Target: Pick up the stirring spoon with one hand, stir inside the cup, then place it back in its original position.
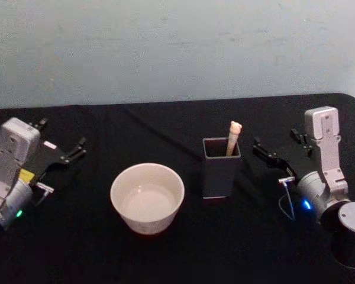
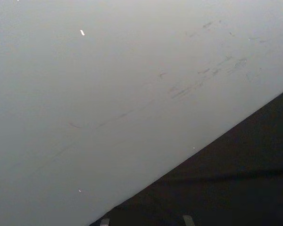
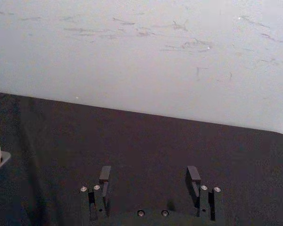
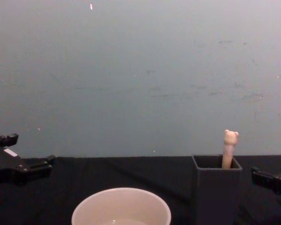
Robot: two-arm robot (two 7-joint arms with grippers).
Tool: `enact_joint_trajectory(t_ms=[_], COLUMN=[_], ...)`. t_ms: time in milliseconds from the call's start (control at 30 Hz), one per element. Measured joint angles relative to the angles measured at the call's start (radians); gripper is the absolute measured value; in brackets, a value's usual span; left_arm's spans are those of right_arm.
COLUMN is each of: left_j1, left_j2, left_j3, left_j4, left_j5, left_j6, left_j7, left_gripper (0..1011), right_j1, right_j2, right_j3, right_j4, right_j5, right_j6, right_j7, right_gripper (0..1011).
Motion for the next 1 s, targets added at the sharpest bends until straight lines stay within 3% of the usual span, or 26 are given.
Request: enact_joint_trajectory(t_ms=[1000], left_j1=[0.000], left_j2=[0.000], left_j3=[0.000], left_j4=[0.000], left_j5=[0.000], left_j6=[0.000], left_j7=[0.000], left_gripper=[1001], right_j1=[0.000], right_j2=[0.000], right_j3=[0.000], right_j4=[0.000], right_j5=[0.001], right_j6=[-0.001], right_j7=[0.000], right_gripper=[1002])
